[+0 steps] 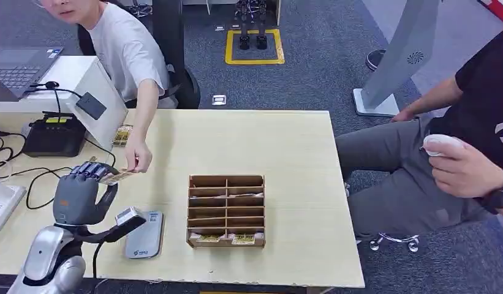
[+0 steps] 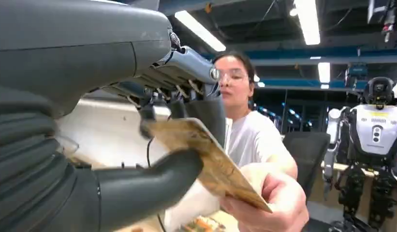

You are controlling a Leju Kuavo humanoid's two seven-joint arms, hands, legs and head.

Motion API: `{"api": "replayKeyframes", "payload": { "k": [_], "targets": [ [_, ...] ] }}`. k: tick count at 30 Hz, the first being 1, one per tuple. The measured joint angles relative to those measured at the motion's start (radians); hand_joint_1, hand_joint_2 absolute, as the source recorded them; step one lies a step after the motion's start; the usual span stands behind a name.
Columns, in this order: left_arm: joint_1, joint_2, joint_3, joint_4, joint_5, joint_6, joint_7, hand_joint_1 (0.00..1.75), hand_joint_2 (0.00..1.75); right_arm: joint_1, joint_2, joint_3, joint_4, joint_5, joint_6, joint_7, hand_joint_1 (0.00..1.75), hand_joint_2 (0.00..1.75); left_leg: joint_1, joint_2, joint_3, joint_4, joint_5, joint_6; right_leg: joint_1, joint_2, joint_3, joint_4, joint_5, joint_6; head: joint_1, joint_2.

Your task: Pass the card to the sensor for recognition and then transmit it.

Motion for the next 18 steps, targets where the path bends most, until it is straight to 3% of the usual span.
{"api": "replayKeyframes", "payload": {
  "k": [5,7,14,18],
  "targets": [
    [0.004,-0.007,0.009,-0.011,0.204,-0.014,-0.127,1.75,1.75,0.000,0.000,0.000,0.000,0.010,0.000,-0.003,0.00,0.00,0.000,0.000,0.000,0.000,0.000,0.000,0.000,0.000,0.000,0.000,0.000,0.000,0.000,0.000],
    [0.005,-0.018,0.011,-0.026,0.301,-0.071,-0.149,1.75,1.75,0.000,0.000,-0.001,0.000,0.011,0.000,-0.003,0.00,0.00,0.000,0.000,0.000,0.000,0.000,0.000,0.000,0.000,0.000,0.000,0.000,0.000,0.000,0.000],
    [0.008,-0.045,0.016,-0.059,0.657,-0.391,-0.112,1.75,1.75,-0.001,0.003,-0.007,0.000,0.011,-0.003,0.001,0.00,0.00,0.000,0.000,0.000,0.000,0.000,0.000,0.000,0.000,0.000,0.000,0.000,0.000,0.000,0.000],
    [0.029,-0.044,0.024,-0.069,0.722,-0.491,-0.080,1.75,1.75,-0.001,0.003,-0.011,0.000,0.015,-0.003,0.002,0.00,0.00,0.000,0.000,0.000,0.000,0.000,0.000,0.000,0.000,0.000,0.000,0.000,0.000,0.000,0.000]
  ]
}}
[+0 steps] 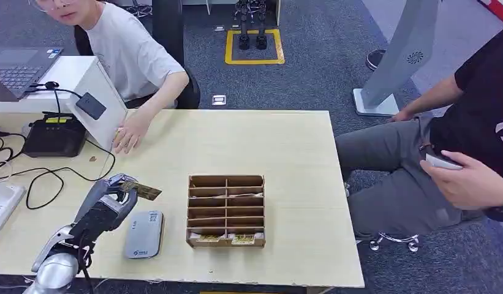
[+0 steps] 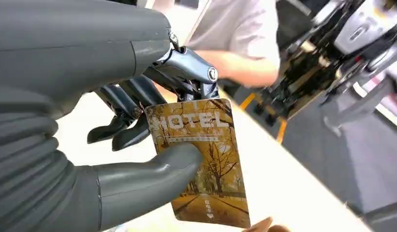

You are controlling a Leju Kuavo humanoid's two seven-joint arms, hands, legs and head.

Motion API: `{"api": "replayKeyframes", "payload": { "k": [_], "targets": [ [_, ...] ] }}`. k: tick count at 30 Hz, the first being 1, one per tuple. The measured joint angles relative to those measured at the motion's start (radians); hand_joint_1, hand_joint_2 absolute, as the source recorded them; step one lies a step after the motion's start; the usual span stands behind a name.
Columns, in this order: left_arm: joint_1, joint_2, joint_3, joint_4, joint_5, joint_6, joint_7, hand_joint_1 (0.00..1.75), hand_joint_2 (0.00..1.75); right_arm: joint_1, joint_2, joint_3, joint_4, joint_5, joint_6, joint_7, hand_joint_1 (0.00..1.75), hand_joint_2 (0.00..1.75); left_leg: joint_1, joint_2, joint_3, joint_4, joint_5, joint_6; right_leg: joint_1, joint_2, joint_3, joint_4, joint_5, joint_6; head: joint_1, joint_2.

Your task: Pass the card to the sensor for recognition and then transmit it.

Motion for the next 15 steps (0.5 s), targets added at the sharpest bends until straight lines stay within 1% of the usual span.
{"api": "replayKeyframes", "payload": {
  "k": [2,6,9,12,15],
  "targets": [
    [0.018,0.010,0.006,0.000,-0.013,-0.030,0.022,1.75,1.75,0.000,0.000,-0.006,0.000,0.002,0.000,-0.001,0.00,0.00,0.000,0.000,0.000,0.000,0.000,0.000,0.000,0.000,0.000,0.000,0.000,0.000,0.000,0.000],
    [0.053,0.023,0.026,0.000,-0.051,-0.044,0.038,1.75,1.75,-0.001,0.000,-0.015,0.000,0.005,0.000,-0.001,0.00,0.00,0.000,0.000,-0.001,0.000,0.000,0.000,0.000,0.000,-0.001,0.000,0.000,0.000,0.000,0.000],
    [0.077,0.029,0.037,0.005,-0.104,-0.036,0.057,1.75,1.75,-0.001,0.000,-0.020,0.000,0.011,0.000,-0.002,0.00,0.00,0.000,0.000,-0.001,0.000,0.000,0.000,0.000,0.000,-0.001,0.000,0.000,0.000,0.000,0.000],
    [0.097,0.037,0.047,0.022,-0.187,-0.004,0.078,1.75,1.75,-0.002,0.000,-0.021,0.000,0.015,0.000,-0.002,0.00,0.00,0.000,0.000,-0.001,0.000,0.000,0.000,0.000,0.000,0.000,0.000,0.000,0.000,0.000,0.000],
    [0.114,0.041,0.057,0.048,-0.216,0.011,0.082,1.75,1.75,-0.002,0.000,-0.021,0.000,0.018,0.000,-0.002,0.00,0.00,0.000,0.000,-0.001,0.000,0.000,0.000,0.000,0.000,0.000,0.000,0.000,0.000,0.000,0.000]
  ]
}}
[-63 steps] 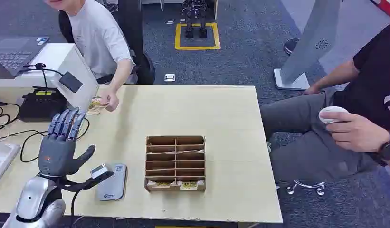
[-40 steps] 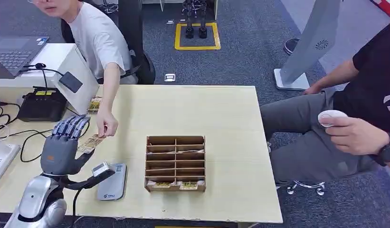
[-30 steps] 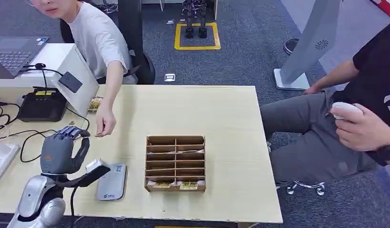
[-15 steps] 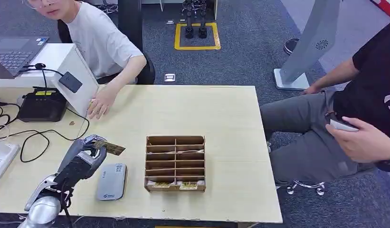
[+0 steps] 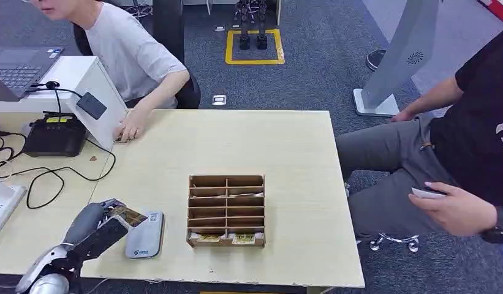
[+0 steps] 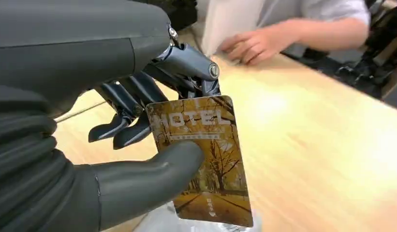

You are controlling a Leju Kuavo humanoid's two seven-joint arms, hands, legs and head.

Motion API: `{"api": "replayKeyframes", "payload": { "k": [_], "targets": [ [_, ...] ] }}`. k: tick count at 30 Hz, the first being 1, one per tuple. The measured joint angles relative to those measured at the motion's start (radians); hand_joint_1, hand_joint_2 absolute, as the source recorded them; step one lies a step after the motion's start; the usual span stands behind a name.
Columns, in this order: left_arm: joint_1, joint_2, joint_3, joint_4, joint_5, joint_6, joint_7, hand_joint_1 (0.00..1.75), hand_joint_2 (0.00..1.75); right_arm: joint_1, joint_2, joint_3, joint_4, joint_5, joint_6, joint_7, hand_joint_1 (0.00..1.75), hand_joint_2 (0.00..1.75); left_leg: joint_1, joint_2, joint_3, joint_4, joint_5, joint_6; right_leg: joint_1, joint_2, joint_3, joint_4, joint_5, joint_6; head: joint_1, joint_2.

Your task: Pass the card to the sensor for recognition and then transmit it.

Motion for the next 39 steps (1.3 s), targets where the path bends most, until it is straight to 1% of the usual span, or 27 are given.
{"api": "replayKeyframes", "payload": {
  "k": [6,9,15,21,26,31,39],
  "targets": [
    [0.032,0.003,0.014,0.034,-0.021,-0.001,0.000,1.75,1.75,0.000,0.000,-0.001,0.000,0.004,0.001,0.001,0.00,0.00,0.000,0.000,0.000,0.000,0.000,0.000,0.000,0.000,0.000,0.000,0.000,0.000,0.000,0.000],
    [0.041,0.005,0.013,0.042,-0.052,-0.006,0.003,1.75,1.75,-0.001,0.000,-0.001,0.000,0.007,0.002,0.004,0.00,0.00,0.000,0.000,0.000,0.000,0.000,0.000,0.000,0.000,0.000,0.000,0.000,0.000,0.000,0.000],
    [0.047,0.006,0.012,0.046,-0.076,-0.010,0.004,1.75,1.75,-0.002,0.000,-0.004,0.000,0.010,0.003,0.004,0.00,0.00,0.000,0.000,0.000,0.000,0.000,0.000,0.000,0.000,0.000,0.000,0.000,0.000,0.000,0.000],
    [0.050,0.005,0.007,0.046,-0.042,-0.013,0.003,1.75,1.75,-0.004,0.000,-0.013,0.000,0.019,0.003,0.008,0.00,0.00,0.000,0.000,0.000,0.000,0.001,0.000,0.000,0.000,0.000,0.000,0.000,0.000,0.000,0.000],
    [0.049,0.005,0.002,0.046,-0.049,-0.006,0.003,1.75,1.75,-0.005,0.000,-0.017,0.000,0.021,0.003,0.008,0.00,0.00,0.000,0.000,0.000,0.000,0.001,0.000,0.000,0.000,0.000,0.000,0.000,0.000,0.000,0.000],
    [0.049,-0.006,0.001,0.040,-0.027,0.004,-0.003,1.75,1.75,-0.006,0.000,-0.017,0.000,0.027,0.003,0.009,0.00,0.00,0.000,0.000,0.000,0.000,0.001,0.000,0.000,0.000,0.000,0.000,0.000,0.000,0.000,0.000],
    [0.044,-0.015,-0.021,0.034,-0.059,0.005,0.010,1.75,1.75,-0.006,0.000,-0.017,0.000,0.035,0.006,0.011,0.00,0.00,0.000,0.000,0.001,0.000,0.001,0.000,0.000,0.000,0.000,0.000,0.000,0.000,0.000,0.000]
  ]
}}
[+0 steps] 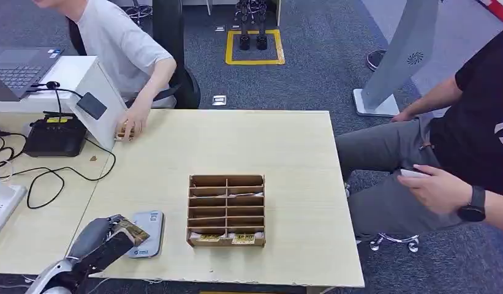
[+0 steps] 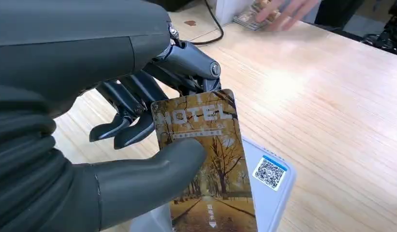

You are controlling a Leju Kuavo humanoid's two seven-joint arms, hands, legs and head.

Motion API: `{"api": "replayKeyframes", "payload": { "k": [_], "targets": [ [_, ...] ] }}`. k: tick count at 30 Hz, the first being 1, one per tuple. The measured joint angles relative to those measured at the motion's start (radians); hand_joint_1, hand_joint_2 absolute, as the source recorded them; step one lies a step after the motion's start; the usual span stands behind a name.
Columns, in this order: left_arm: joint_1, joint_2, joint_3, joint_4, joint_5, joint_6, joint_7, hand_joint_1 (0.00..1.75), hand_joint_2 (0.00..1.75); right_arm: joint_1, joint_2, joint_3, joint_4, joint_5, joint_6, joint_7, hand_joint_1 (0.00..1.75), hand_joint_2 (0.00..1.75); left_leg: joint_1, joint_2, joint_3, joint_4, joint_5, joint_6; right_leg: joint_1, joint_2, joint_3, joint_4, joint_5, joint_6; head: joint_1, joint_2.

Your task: Pass the card to the sensor for recognition and then transmit it.

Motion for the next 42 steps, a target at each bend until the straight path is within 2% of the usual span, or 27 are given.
{"api": "replayKeyframes", "payload": {
  "k": [5,10,15,24,27,28,29,30,34,38,42],
  "targets": [
    [-0.013,-0.008,-0.026,0.004,-0.041,0.010,0.031,1.75,1.75,-0.002,0.000,0.000,-0.001,0.004,0.000,0.000,0.00,0.00,0.000,0.000,0.000,0.000,0.000,0.000,0.000,0.000,0.000,0.000,0.000,0.000,0.000,0.000],
    [-0.027,-0.009,-0.058,0.029,-0.131,0.060,0.082,1.75,1.75,-0.005,0.001,0.000,-0.001,0.014,0.005,0.006,0.00,0.00,0.000,0.000,0.000,0.000,0.000,0.000,0.000,0.000,0.000,0.000,0.000,0.000,0.000,0.000],
    [-0.049,-0.015,-0.084,0.074,-0.189,0.091,0.109,1.75,1.75,-0.006,0.002,0.000,-0.002,0.021,0.007,0.007,0.00,0.00,0.000,0.000,0.000,0.000,0.000,0.000,0.000,0.000,0.001,0.000,0.000,0.000,0.000,0.000],
    [-0.052,-0.015,-0.085,0.079,-0.192,0.092,0.112,1.75,1.75,-0.007,0.002,0.000,-0.002,0.021,0.007,0.007,0.00,0.00,0.000,0.000,0.000,0.000,0.000,0.000,0.000,0.000,0.001,0.000,0.000,0.000,0.000,0.000],
    [-0.065,-0.025,-0.095,0.121,-0.217,0.114,0.117,1.75,1.75,-0.009,0.004,0.000,-0.003,0.023,0.007,0.003,0.00,0.00,0.000,0.000,0.001,0.000,0.000,0.000,0.000,0.000,0.001,0.000,0.000,0.000,0.000,0.000],
    [-0.072,-0.033,-0.098,0.134,-0.218,0.132,0.109,1.75,1.75,-0.011,0.005,-0.002,-0.005,0.024,0.006,0.001,0.00,0.00,0.000,0.000,0.001,0.000,0.000,0.000,0.000,0.000,0.001,0.000,0.000,0.000,0.000,0.000],
    [-0.079,-0.060,-0.089,0.124,-0.020,0.121,0.002,1.75,1.75,-0.011,0.005,-0.008,-0.005,0.028,0.002,-0.005,0.00,0.00,0.000,-0.001,0.000,0.000,0.001,0.000,0.000,-0.001,0.001,0.000,0.000,0.000,0.000,0.000],
    [-0.082,-0.081,-0.074,0.098,0.063,0.125,-0.036,1.75,1.75,-0.010,0.005,-0.010,-0.005,0.030,-0.003,-0.011,0.00,0.00,0.000,-0.001,0.000,0.000,0.001,0.000,0.000,-0.001,0.000,0.000,0.001,0.000,0.000,0.000],
    [-0.103,-0.127,-0.024,0.037,0.203,0.169,-0.109,1.75,1.75,-0.009,0.005,-0.017,-0.005,0.039,-0.005,-0.013,0.00,0.00,0.000,-0.001,-0.001,0.000,0.002,0.000,0.000,-0.001,0.000,0.000,0.002,0.000,0.000,0.000],
    [-0.152,-0.144,0.023,-0.002,0.223,0.239,-0.159,1.75,1.75,-0.009,0.005,-0.021,-0.005,0.056,-0.005,-0.014,0.00,0.00,0.000,-0.001,-0.001,0.000,0.003,0.000,0.000,-0.001,-0.001,0.000,0.003,0.000,0.000,0.000],
    [-0.234,-0.145,0.070,-0.001,0.141,0.336,-0.174,1.75,1.75,-0.013,0.005,-0.021,-0.006,0.075,-0.003,-0.014,0.00,0.00,0.000,-0.002,-0.002,0.000,0.005,-0.001,0.000,-0.001,-0.002,0.000,0.004,-0.001,0.000,0.000]
  ]
}}
